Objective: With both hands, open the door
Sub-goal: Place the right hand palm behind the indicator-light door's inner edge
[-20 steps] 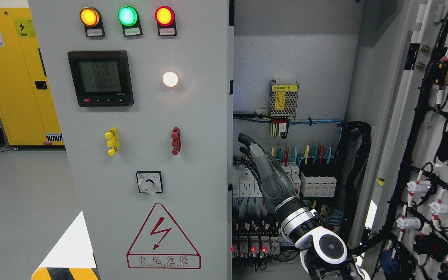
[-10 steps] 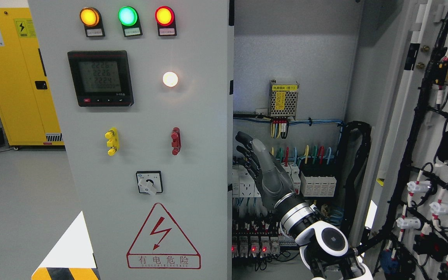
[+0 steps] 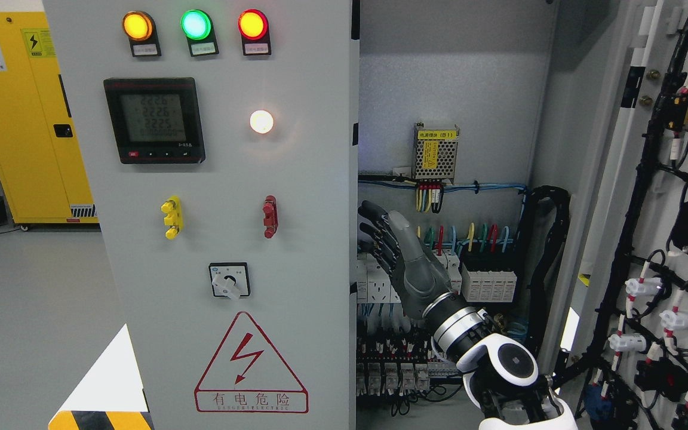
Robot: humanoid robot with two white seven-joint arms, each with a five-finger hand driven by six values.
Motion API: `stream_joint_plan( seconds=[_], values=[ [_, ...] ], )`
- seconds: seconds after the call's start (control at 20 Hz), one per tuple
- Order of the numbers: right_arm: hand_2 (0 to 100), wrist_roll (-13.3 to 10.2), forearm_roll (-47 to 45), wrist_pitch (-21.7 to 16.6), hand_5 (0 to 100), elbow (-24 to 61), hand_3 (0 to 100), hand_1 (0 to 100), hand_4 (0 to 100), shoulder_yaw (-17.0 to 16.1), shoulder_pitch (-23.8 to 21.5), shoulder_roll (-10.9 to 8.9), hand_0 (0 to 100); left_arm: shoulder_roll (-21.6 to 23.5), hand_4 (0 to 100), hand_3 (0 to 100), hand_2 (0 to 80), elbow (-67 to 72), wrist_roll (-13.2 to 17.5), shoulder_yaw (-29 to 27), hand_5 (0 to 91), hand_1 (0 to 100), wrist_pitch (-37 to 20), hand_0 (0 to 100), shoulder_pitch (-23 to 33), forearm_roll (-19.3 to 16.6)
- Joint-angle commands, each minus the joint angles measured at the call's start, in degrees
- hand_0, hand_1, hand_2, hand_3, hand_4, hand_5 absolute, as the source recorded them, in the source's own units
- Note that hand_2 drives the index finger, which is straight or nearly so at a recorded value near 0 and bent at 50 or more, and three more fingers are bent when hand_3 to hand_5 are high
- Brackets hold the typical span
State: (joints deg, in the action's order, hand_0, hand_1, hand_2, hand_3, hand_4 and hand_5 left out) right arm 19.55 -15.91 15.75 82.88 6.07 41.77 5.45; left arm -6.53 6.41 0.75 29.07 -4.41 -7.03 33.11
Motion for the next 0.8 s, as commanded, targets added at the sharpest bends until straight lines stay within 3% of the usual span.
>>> stream_joint_plan(
  seconds=[0.0,0.25,0.4,0.75],
  values=[
    [0,0.7,-4.1,1.3,0,-1.5,0,7,0,-1.0,0.5,-0.18,21,0.0,0,2,0.0,-0.1,0.0,0.0,0.0,0,0.0,0,0.0,0.0],
    [0,1.8,-4.3,1.3,0,-3.0,0,7,0,-1.1,1.3,-0.18,21,0.0,0,2,0.0,-0.1,0.0,0.0,0.0,0,0.0,0,0.0,0.0],
    [0,5.8,-4.2,1.3,0,-3.3,0,7,0,-1.1,1.4,-0.18,21,-0.1,0,2,0.0,-0.2,0.0,0.0,0.0,0,0.0,0,0.0,0.0],
    [0,7.1,-4.5,1.4,0,-6.2,0,7,0,-1.4,3.3,-0.18,21,0.0,0,2,0.0,-0.2,0.0,0.0,0.0,0,0.0,0,0.0,0.0]
  ],
)
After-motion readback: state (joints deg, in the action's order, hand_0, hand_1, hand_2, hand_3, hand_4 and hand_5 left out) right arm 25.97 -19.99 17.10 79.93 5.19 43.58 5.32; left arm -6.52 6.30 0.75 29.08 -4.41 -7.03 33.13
